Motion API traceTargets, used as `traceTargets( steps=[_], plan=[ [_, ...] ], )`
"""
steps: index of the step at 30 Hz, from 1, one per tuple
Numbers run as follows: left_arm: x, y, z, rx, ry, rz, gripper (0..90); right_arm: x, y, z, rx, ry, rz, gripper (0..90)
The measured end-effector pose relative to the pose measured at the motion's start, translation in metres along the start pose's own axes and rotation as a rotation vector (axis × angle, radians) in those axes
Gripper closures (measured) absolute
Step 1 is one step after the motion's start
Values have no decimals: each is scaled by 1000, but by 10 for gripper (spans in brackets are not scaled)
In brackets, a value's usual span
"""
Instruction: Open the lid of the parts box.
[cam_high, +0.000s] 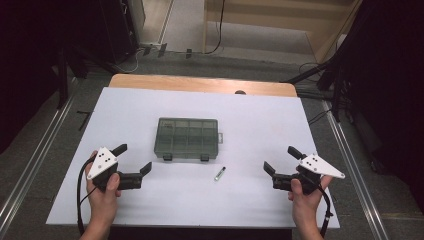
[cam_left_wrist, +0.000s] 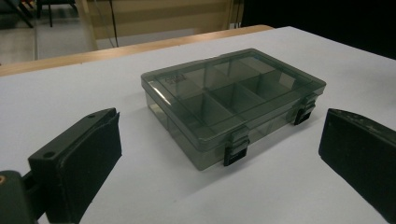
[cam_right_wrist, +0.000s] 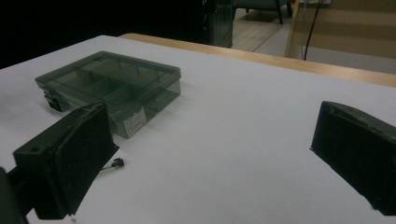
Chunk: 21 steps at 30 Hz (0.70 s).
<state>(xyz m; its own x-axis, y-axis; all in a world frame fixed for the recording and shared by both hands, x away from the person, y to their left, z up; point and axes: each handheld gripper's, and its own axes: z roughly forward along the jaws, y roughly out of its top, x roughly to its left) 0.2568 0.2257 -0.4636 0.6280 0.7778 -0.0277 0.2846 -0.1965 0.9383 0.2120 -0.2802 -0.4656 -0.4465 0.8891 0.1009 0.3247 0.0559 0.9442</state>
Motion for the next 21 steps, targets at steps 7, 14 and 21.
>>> traceTargets(
  steps=[7, 14, 21],
  plan=[
    [-4, 3, 7, 4, -13, -5, 0, 7, 6, 11, -6, 24, -6, 0],
    [-8, 8, 15, 10, -29, -9, 0, 14, 10, 22, 0, 39, -16, 0],
    [-12, 7, 25, 32, -44, -30, 0, 24, 16, 37, 0, 66, -18, 0]
  ],
)
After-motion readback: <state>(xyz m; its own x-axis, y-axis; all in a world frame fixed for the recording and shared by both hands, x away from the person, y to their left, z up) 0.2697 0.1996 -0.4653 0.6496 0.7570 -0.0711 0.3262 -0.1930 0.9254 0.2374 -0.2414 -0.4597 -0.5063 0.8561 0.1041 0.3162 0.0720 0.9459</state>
